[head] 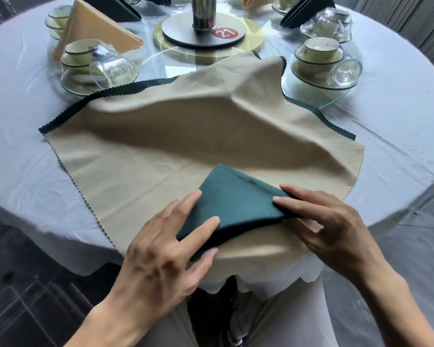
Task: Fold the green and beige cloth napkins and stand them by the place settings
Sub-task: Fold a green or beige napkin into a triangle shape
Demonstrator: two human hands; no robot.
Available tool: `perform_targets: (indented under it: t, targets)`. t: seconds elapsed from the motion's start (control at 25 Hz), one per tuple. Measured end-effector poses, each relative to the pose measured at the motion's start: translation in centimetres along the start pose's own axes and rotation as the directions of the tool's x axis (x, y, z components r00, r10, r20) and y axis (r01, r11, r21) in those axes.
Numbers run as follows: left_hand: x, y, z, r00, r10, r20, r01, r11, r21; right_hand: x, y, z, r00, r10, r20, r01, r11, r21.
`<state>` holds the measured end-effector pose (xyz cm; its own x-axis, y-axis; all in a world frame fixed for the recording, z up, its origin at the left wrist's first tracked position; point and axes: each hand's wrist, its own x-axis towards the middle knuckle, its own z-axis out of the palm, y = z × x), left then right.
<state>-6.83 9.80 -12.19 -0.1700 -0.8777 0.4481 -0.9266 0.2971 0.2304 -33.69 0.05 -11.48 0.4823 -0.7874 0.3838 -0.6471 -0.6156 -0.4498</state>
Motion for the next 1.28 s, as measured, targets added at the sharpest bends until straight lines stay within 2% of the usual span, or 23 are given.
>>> perform_targets:
  t: [0.12,0.24,0.36,0.44,0.52,0.64,0.76,0.84,0.96,1.0,1.04,1.12,1.16,1.2,1.28]
  targets:
    - [-0.4,0.0,0.5,0.998,0.033,-0.048,-0.032,0.999,0.030,-0.5,0.1,0.7,0.998,0.009,-0.063,-0.013,0.997,-0.077]
    - [-0.9,-0.7,0.8,0.997,0.019,-0.078,-0.015,0.998,0.057,-1.4,0.3,1.3,1.000,-0.014,-0.027,0.007,0.971,-0.238]
    - [-1.3,-0.5,0.5,0.996,-0.051,-0.069,0.057,0.995,0.080,-1.9,-1.0,0.6,0.998,0.066,-0.005,-0.066,0.975,-0.211]
    - [-0.8,0.4,0.1,0.996,-0.089,-0.005,0.089,0.995,0.053,-1.1,-3.3,0.4,0.987,0.159,-0.013,-0.160,0.982,-0.102]
    - [0.4,0.8,0.4,0.989,-0.119,0.091,0.115,0.992,0.054,0.9,-5.9,1.8,0.981,0.191,-0.022,-0.192,0.977,-0.096]
    - [1.7,0.3,2.0,0.971,-0.124,0.206,0.099,0.987,0.127,3.9,-8.1,5.9,0.984,0.180,0.004,-0.173,0.951,-0.257]
    - [0.9,-0.4,2.8,0.959,-0.089,0.271,0.053,0.989,0.136,3.9,-6.8,8.0,0.969,0.232,0.081,-0.181,0.897,-0.403]
    - [0.4,-0.3,2.5,0.958,-0.096,0.270,0.072,0.993,0.098,2.5,-5.5,7.8,0.971,0.231,0.056,-0.181,0.872,-0.456]
    - [1.8,0.0,1.4,0.965,-0.205,0.162,0.219,0.973,-0.070,1.4,-4.8,7.1,0.974,0.225,0.008,-0.195,0.862,-0.467]
    - [2.8,0.1,0.9,0.956,-0.251,0.155,0.265,0.961,-0.080,1.3,-4.8,7.1,0.973,0.229,0.000,-0.204,0.866,-0.456]
    - [4.0,0.1,0.3,0.932,-0.296,0.211,0.319,0.944,-0.081,1.4,-4.9,7.1,0.973,0.232,-0.003,-0.210,0.874,-0.438]
    - [6.2,-0.7,-0.6,0.821,-0.373,0.432,0.477,0.864,-0.160,1.5,-5.1,6.8,0.974,0.227,0.008,-0.207,0.901,-0.381]
    - [7.1,-1.4,-0.7,0.755,-0.366,0.543,0.561,0.791,-0.246,1.5,-5.1,6.5,0.974,0.224,0.021,-0.203,0.917,-0.342]
    - [7.7,-1.9,-0.7,0.725,-0.328,0.606,0.605,0.723,-0.333,1.8,-5.1,5.9,0.973,0.227,0.041,-0.206,0.935,-0.289]
    - [8.0,-2.2,-0.8,0.735,-0.265,0.624,0.619,0.639,-0.457,3.0,-5.2,3.7,0.954,0.288,0.083,-0.279,0.954,-0.108]
